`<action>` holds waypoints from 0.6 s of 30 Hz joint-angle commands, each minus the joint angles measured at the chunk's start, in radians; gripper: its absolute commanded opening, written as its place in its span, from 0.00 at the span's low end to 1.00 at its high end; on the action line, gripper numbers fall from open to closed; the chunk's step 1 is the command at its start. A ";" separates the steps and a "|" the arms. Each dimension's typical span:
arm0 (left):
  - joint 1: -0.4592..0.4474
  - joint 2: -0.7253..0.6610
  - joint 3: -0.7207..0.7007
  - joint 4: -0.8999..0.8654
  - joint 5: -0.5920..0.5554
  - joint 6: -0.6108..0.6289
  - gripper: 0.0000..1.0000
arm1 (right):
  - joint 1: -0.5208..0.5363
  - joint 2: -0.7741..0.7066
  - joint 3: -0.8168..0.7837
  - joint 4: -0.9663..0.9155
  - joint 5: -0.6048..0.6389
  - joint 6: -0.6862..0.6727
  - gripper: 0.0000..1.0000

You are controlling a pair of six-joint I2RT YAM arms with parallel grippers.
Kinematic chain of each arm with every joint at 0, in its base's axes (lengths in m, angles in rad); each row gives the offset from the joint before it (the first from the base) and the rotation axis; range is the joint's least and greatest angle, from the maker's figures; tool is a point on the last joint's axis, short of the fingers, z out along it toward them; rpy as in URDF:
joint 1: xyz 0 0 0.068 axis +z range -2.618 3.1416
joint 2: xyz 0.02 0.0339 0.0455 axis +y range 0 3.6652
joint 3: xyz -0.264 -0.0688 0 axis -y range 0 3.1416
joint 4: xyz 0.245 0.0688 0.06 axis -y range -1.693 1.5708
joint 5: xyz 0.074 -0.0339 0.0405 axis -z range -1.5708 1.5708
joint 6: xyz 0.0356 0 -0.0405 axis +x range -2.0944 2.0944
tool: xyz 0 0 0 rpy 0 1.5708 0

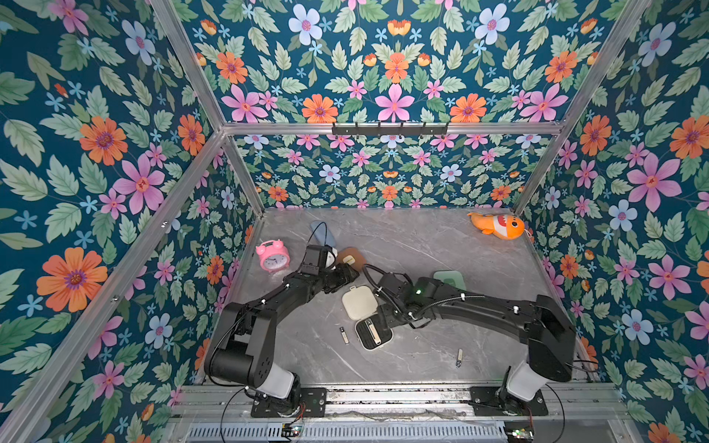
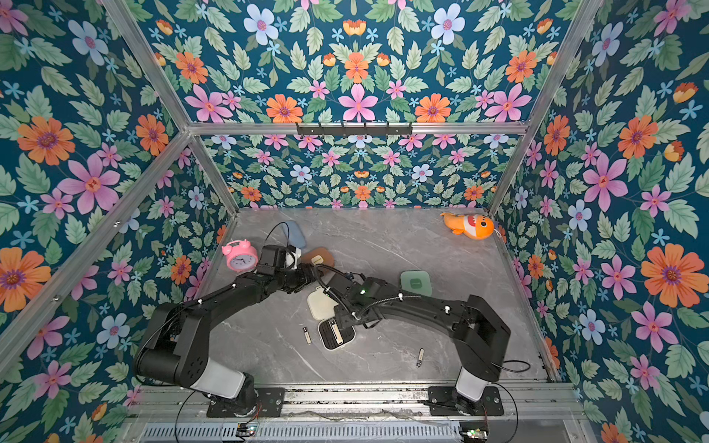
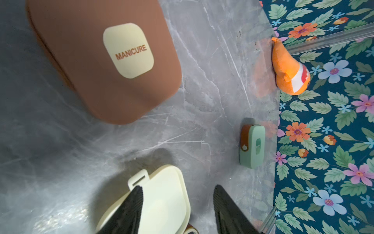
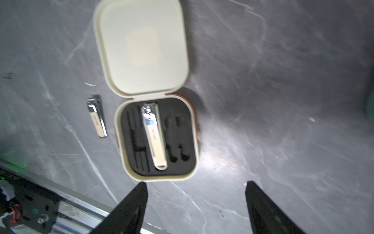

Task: Organize nail clipper sets
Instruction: Place the nail clipper in the storage box, then adjust the nail clipper at the center of the board.

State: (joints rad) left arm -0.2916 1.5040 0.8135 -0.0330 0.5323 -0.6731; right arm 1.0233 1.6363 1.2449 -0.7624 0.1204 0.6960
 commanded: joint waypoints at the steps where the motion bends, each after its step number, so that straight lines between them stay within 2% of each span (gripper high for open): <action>1: 0.002 -0.022 0.015 -0.035 -0.003 0.020 0.61 | -0.005 -0.100 -0.110 -0.096 0.092 0.158 0.79; 4: 0.000 -0.033 0.026 -0.049 -0.004 0.026 0.62 | -0.018 -0.226 -0.263 -0.139 0.106 0.285 0.81; 10: 0.000 -0.029 0.046 -0.058 0.009 0.032 0.63 | -0.058 -0.507 -0.547 -0.161 0.056 0.485 0.86; 14: 0.001 -0.015 0.057 -0.055 0.014 0.035 0.63 | -0.114 -0.657 -0.682 -0.142 -0.006 0.543 0.88; 18: 0.001 0.000 0.064 -0.049 0.020 0.035 0.63 | -0.139 -0.714 -0.747 -0.072 -0.046 0.555 0.87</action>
State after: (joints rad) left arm -0.2916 1.4986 0.8703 -0.0792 0.5415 -0.6518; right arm 0.8925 0.9375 0.5182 -0.8841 0.1108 1.1881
